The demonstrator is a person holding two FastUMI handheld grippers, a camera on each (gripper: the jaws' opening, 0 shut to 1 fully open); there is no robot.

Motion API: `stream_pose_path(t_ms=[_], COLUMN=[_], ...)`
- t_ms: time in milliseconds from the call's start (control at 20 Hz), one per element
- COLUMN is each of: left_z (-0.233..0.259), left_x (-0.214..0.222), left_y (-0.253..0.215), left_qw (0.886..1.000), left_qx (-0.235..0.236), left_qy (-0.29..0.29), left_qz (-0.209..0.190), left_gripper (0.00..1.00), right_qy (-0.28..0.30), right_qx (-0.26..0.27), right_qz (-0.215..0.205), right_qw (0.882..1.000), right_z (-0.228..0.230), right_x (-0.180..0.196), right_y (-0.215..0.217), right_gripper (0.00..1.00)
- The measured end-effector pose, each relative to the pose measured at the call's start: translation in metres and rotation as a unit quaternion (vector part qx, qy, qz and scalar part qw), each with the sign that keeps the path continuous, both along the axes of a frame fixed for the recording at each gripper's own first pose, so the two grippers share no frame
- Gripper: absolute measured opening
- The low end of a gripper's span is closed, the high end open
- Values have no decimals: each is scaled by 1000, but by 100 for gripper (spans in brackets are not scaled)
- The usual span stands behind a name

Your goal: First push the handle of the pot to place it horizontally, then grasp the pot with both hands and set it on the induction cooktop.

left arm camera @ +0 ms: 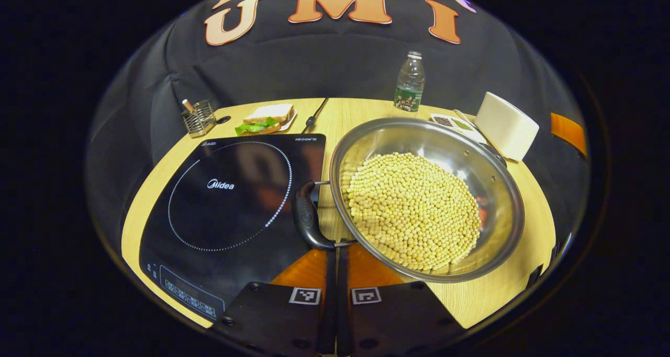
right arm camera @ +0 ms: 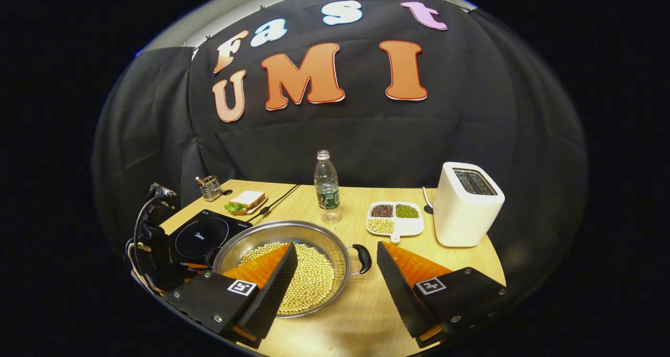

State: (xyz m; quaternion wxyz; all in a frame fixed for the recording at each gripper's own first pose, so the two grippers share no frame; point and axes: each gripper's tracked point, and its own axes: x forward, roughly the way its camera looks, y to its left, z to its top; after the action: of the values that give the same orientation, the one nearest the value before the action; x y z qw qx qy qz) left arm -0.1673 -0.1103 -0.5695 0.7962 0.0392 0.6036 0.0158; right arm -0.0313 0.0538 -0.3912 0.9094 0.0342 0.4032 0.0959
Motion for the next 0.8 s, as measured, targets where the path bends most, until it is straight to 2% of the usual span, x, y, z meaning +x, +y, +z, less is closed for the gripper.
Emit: stream_pose_path(t_ms=[500,650,800], left_z=[-16,-4,4], left_x=[51,83,91], left_y=[-4,-7,-10], left_qw=[998,994,992], left_qx=[-31,-29,-27], left_qy=[-54,-101,-109], left_qz=[-5,-37,-50], left_gripper=[7,8,8], right_qy=[59,76,88], right_qx=[-12,-17,-18], right_qz=[-14,-25,-43], right_qw=[998,997,995], right_z=[-28,-36,-42], right_x=[-8,-7,-4], right_y=[-3,-8,-14], right_gripper=[95,95,95])
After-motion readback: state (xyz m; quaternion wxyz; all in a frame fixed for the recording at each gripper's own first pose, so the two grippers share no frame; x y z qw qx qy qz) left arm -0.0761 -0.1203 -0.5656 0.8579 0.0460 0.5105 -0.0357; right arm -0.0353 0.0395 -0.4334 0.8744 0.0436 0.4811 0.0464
